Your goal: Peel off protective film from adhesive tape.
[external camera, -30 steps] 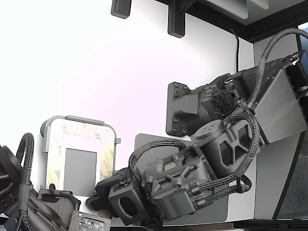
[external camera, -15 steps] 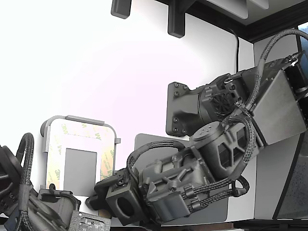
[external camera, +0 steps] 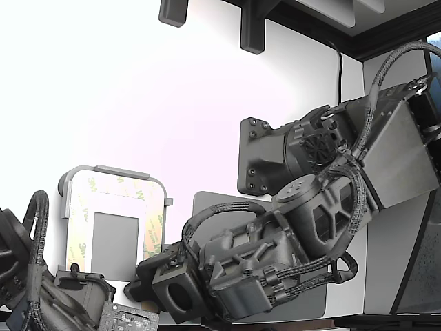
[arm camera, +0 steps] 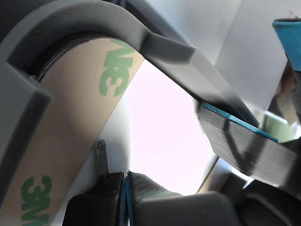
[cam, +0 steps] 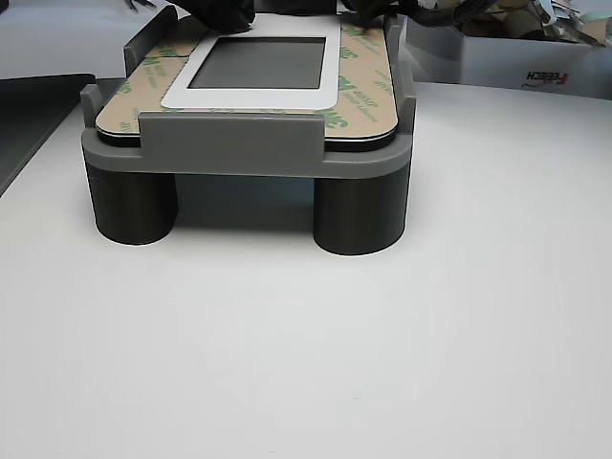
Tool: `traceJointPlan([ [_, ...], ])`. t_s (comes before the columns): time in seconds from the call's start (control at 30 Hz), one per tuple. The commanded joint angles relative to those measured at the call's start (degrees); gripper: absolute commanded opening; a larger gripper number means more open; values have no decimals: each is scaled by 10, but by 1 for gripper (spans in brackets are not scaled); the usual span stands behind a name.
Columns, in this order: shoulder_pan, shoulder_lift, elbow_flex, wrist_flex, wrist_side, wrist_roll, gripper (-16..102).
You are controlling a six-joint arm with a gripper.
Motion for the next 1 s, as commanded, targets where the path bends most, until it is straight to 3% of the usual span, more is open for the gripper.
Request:
traceJointPlan([
  [0.0,-4,9,-16,-2,-1,2,-11],
  [0.97,2,-1,-35,10,3,-6,-11],
])
